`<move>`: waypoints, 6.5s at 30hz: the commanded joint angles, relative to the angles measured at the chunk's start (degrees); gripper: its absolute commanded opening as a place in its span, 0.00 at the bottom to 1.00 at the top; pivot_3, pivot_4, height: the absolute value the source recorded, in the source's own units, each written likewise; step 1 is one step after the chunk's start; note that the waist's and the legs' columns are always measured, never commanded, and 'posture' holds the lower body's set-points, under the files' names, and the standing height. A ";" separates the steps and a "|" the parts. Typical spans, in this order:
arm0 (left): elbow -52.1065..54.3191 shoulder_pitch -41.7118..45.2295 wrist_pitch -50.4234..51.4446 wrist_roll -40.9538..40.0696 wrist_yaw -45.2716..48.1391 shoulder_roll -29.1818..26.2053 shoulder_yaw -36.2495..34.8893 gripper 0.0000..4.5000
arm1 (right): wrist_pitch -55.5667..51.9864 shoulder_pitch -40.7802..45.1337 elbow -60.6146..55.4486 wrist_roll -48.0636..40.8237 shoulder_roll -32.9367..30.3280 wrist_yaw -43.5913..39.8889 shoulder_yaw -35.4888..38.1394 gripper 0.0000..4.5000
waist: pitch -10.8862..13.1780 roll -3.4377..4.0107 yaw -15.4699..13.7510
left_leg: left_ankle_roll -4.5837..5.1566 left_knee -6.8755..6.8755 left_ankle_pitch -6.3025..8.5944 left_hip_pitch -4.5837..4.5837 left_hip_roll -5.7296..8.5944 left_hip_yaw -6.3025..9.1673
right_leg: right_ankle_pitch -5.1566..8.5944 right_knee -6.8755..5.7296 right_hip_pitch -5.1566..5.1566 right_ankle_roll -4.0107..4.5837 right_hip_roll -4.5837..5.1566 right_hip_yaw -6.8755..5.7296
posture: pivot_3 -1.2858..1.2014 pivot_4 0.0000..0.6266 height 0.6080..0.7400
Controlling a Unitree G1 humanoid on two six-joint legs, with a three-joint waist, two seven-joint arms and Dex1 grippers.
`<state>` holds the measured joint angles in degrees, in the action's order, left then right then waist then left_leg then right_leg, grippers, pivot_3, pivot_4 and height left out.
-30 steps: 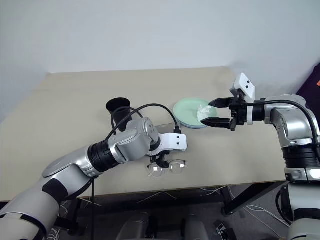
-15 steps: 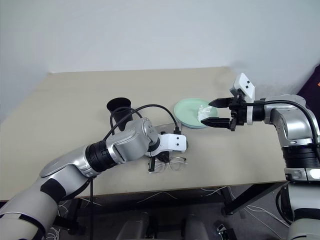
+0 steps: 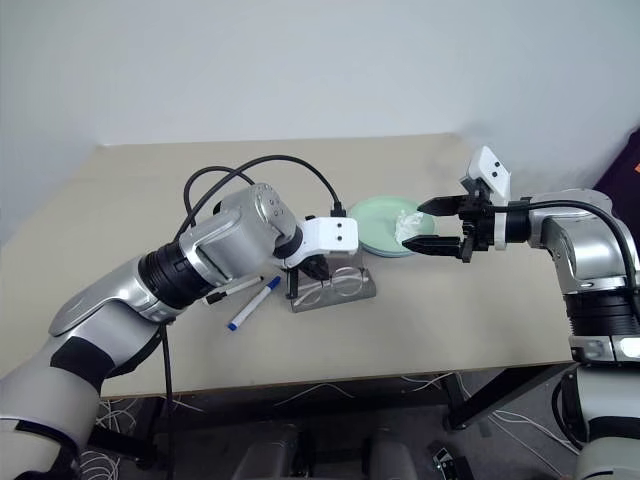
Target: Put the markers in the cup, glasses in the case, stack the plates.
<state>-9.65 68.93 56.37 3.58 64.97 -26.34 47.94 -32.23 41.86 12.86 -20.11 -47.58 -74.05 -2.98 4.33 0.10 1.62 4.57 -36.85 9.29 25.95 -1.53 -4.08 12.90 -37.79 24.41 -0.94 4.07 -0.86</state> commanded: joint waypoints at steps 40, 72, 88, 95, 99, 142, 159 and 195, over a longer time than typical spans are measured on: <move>-14.57 -4.26 -6.72 10.08 -6.37 12.70 -2.40 0.10 | -3.32 -4.78 -9.72 -3.75 -1.04 4.24 4.66 1.00 | -0.01 0.02 -0.42 | 0.30 -0.55 0.14 0.70 0.00 -0.13 | -0.51 0.08 0.48 -0.50 0.24 -0.01 | 0.52 0.00 0.89; -36.47 -1.37 -26.39 11.06 -30.28 14.68 -21.72 0.47 | -3.02 -3.28 -9.07 -3.61 0.21 3.95 3.21 1.00 | -0.02 0.01 -0.49 | 0.32 -0.66 0.13 1.04 0.00 -0.17 | -0.70 0.05 0.80 -0.28 0.11 0.00 | 0.52 0.00 0.89; -12.24 -13.90 -28.12 13.97 -13.62 9.03 -15.13 0.32 | -3.40 -3.27 -9.51 -3.71 0.55 4.20 3.12 1.00 | -0.03 0.03 -0.46 | 0.34 -0.80 0.14 1.23 -0.02 -0.19 | -0.78 0.04 0.95 -0.31 0.14 0.00 | 0.52 0.00 0.89; 1.07 -19.37 -22.59 14.85 -9.29 5.61 -13.85 0.32 | -3.16 -2.50 -8.80 -3.40 1.00 4.02 2.67 1.00 | -0.05 0.07 -0.46 | 0.34 -0.83 0.13 1.23 -0.05 -0.18 | -0.81 0.02 0.94 -0.27 0.09 -0.01 | 0.52 0.00 0.89; 3.36 -22.02 -20.97 14.94 -9.49 4.95 -13.18 0.32 | -2.93 -1.96 -8.34 -3.26 1.18 3.86 2.42 1.00 | -0.10 0.13 -0.46 | 0.34 -0.91 0.14 1.22 -0.05 -0.18 | -0.85 0.03 0.90 -0.29 0.06 0.01 | 0.52 0.00 0.89; 15.36 -31.08 12.77 -1.70 -20.39 -7.25 -23.64 1.00 | -1.34 -0.74 -6.15 -2.28 2.79 4.25 1.31 1.00 | -0.13 0.19 -0.48 | 0.32 -0.62 0.14 1.14 -0.18 -0.54 | -1.22 0.07 1.08 -0.07 0.29 -0.12 | 0.52 0.00 0.89; 12.88 -31.06 7.23 -2.99 -24.97 -5.80 -23.97 0.02 | -1.10 -0.75 -6.34 -2.40 3.09 3.99 1.19 1.00 | -0.14 0.19 -0.46 | 0.31 0.03 0.14 0.68 -0.49 -1.58 | -2.40 0.69 1.01 -0.36 0.89 -0.48 | 0.52 0.00 0.89; -40.86 -6.98 -55.89 -10.79 -44.67 5.50 -59.15 0.02 | -1.98 -0.34 -7.54 -3.91 4.33 3.47 1.46 1.00 | -0.70 -0.26 0.94 | -2.85 1.82 0.91 0.10 4.67 5.92 | 1.07 -0.80 -2.05 0.81 0.89 -3.36 | 0.52 0.00 0.89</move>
<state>-48.59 59.42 4.18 -7.92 20.44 -20.68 -11.69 -34.15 40.26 7.11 -23.01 -43.11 -70.81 -3.18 3.63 -0.16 2.56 1.83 -34.86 10.14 26.14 3.63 2.10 13.97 -38.70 22.67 -0.15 4.87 -3.73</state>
